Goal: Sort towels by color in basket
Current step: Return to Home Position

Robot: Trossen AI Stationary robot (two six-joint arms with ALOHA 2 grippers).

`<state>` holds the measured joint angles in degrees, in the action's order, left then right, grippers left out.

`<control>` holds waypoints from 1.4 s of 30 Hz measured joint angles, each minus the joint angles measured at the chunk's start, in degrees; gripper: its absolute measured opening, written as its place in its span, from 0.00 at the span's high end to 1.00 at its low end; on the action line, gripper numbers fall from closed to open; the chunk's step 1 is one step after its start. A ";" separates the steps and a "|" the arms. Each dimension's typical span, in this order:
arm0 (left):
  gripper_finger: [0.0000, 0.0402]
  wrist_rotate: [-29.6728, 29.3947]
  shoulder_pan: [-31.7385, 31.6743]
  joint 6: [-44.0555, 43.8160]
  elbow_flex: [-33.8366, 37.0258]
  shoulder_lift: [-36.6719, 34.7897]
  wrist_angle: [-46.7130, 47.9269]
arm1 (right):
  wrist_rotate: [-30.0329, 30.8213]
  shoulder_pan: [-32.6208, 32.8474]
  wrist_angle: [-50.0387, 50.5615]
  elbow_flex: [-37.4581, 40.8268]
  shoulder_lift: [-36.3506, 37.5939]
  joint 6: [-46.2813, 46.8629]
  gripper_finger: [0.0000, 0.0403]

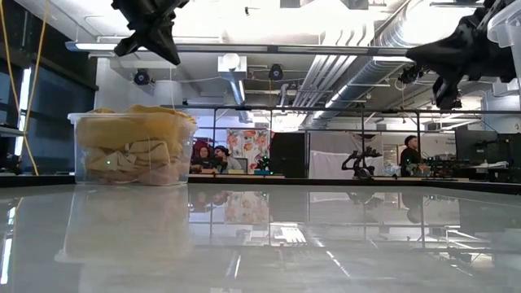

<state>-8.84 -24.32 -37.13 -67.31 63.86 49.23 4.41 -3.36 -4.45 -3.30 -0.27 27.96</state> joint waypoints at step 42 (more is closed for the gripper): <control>1.00 13.64 6.98 18.71 11.25 -0.07 -43.82 | 0.33 0.00 9.45 0.43 -1.16 3.08 1.00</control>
<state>4.80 -17.34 -18.42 -56.06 63.78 5.41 4.73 -3.36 4.99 -2.87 -1.43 31.04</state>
